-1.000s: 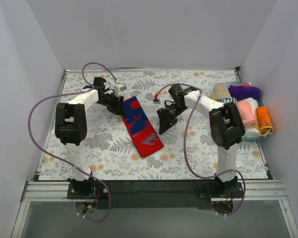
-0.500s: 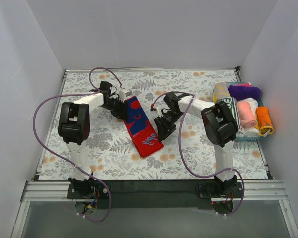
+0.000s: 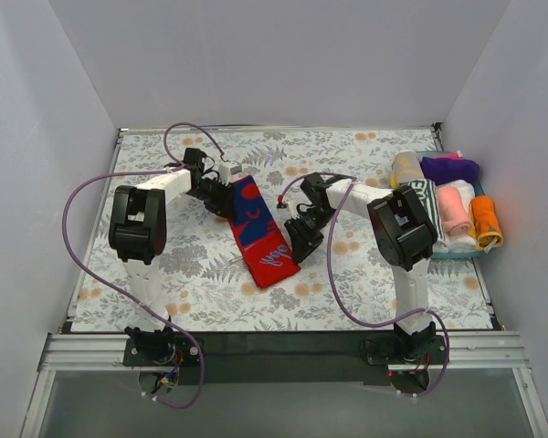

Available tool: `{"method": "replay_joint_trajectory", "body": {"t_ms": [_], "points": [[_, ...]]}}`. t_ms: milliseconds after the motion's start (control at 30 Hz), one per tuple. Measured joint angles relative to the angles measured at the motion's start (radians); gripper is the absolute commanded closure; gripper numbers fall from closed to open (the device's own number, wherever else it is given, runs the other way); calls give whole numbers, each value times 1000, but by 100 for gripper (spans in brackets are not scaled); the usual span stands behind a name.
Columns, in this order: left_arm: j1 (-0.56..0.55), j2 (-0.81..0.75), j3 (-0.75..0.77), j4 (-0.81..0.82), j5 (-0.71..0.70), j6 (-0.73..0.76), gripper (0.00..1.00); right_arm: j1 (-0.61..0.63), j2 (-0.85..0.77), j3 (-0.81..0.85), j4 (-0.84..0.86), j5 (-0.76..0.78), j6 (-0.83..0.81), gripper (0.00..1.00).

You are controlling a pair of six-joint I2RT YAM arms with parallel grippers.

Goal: Roll the towels
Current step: Fold the towel

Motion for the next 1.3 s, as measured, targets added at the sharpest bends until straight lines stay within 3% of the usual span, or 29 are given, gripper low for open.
{"method": "replay_joint_trajectory", "body": {"t_ms": [467, 600, 1233, 1300], "points": [[0, 7, 9, 0, 1, -1, 70, 5, 0, -3, 0, -66, -1, 78], [0, 9, 12, 0, 0, -1, 70, 8, 0, -6, 0, -79, -4, 98], [-1, 26, 39, -14, -1, 18, 70, 15, -9, -84, 3, -88, -4, 99], [-1, 31, 47, -21, -2, 26, 68, 21, -9, -84, 3, -90, -3, 88]]}}
